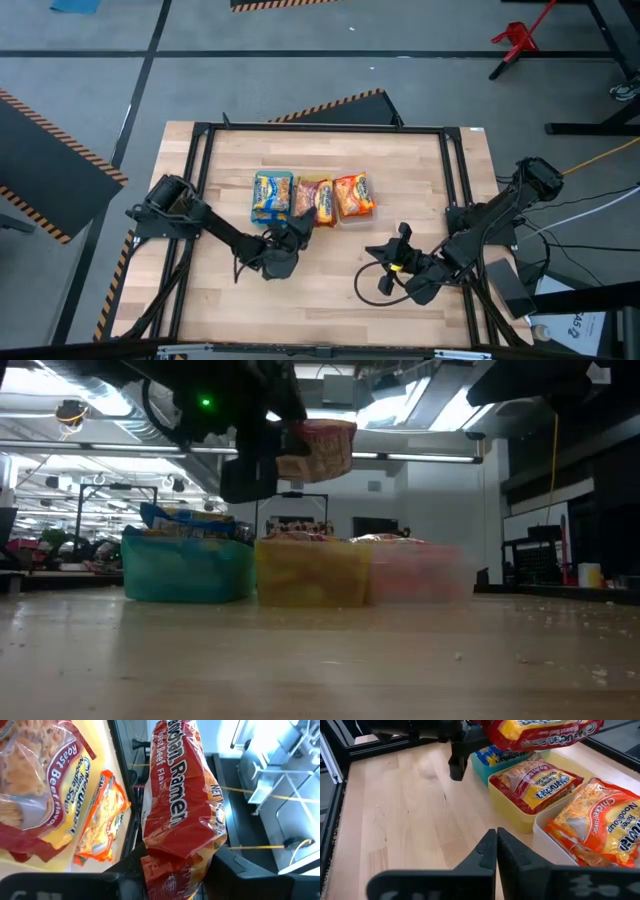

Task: Sort Maruchan noodles
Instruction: Put the red bag into the yellow bin

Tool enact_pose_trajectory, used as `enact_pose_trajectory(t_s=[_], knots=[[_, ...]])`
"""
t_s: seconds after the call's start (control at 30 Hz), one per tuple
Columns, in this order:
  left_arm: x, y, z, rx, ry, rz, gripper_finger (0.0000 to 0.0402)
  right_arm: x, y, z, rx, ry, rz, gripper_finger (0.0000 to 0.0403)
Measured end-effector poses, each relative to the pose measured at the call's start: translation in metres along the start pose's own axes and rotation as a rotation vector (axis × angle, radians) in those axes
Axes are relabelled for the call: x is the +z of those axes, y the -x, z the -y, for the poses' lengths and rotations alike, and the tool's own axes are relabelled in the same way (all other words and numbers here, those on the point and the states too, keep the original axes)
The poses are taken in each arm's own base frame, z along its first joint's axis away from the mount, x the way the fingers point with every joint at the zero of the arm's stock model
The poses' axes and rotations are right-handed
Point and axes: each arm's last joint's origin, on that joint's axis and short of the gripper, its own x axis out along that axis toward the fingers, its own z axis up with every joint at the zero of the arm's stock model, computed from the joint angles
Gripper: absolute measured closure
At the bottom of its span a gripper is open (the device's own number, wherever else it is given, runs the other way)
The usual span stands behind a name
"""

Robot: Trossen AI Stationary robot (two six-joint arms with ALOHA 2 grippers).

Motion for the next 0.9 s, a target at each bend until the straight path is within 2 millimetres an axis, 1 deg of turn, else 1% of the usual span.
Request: enact_pose_trajectory(t_s=[0.2, 0.27, 0.33, 0.47, 0.67, 0.83, 0.9], knots=[[-0.01, -0.013, 0.008, 0.003, 0.009, 0.01, 0.0284, 0.0, 0.0, 0.0, 0.0, 0.003, -0.001, 0.0402], [-0.012, -0.016, 0.005, 0.004, 0.005, 0.017, 0.0284, 0.0, 0.0, 0.0, -0.001, 0.003, 0.001, 0.0402], [-0.012, -0.017, 0.004, 0.003, 0.038, 0.023, 0.0284, 0.0, 0.0, 0.0, -0.005, 0.002, 0.004, 0.0402], [-0.014, -0.014, -0.008, -0.006, 0.076, 0.048, 0.0284, 0.0, 0.0, 0.0, 0.0, -0.001, 0.002, 0.0402], [-0.021, -0.01, -0.02, -0.014, 0.116, 0.06, 0.0284, 0.0, 0.0, 0.0, 0.004, 0.0, -0.002, 0.0402], [-0.022, -0.014, -0.03, -0.012, 0.13, 0.065, 0.0284, 0.0, 0.0, -0.001, 0.009, -0.001, -0.007, 0.0402], [-0.021, -0.018, -0.035, -0.015, 0.099, 0.08, 0.0284, 0.0, 0.0, -0.001, 0.01, -0.001, -0.007, 0.0402]])
